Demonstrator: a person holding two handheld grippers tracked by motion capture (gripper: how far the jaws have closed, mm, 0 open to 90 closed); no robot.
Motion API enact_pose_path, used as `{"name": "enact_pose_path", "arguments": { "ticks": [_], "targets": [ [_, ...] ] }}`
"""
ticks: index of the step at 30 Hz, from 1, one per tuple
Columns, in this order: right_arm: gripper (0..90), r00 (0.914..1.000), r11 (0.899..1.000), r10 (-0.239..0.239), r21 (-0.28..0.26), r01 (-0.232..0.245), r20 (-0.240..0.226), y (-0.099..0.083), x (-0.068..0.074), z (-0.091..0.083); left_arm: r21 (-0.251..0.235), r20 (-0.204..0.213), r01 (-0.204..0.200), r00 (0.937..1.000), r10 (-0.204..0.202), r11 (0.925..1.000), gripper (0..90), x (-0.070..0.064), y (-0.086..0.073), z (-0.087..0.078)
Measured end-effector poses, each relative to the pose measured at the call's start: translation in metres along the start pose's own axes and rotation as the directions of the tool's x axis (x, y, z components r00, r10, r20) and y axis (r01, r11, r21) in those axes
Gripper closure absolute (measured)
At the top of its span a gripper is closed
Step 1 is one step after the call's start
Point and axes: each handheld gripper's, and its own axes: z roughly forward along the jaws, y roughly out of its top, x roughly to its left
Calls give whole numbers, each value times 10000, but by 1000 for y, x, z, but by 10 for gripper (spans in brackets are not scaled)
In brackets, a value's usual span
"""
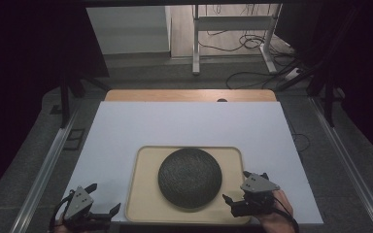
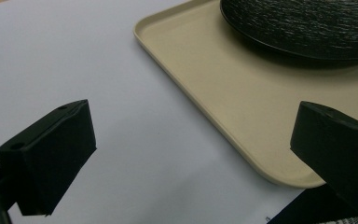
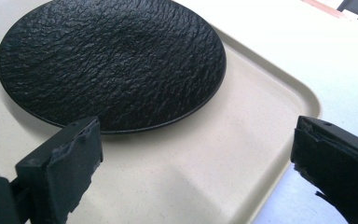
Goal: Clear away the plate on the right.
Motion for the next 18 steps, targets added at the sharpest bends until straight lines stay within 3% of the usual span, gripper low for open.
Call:
{"name": "enact_pose_path", "arguments": {
  "ticks": [18],
  "targets": [
    [0, 9974, 9981, 592, 132, -598, 400, -12, -17, -16, 31, 1, -1, 10000, 1, 10000, 0, 0, 0, 0]
  ]
}}
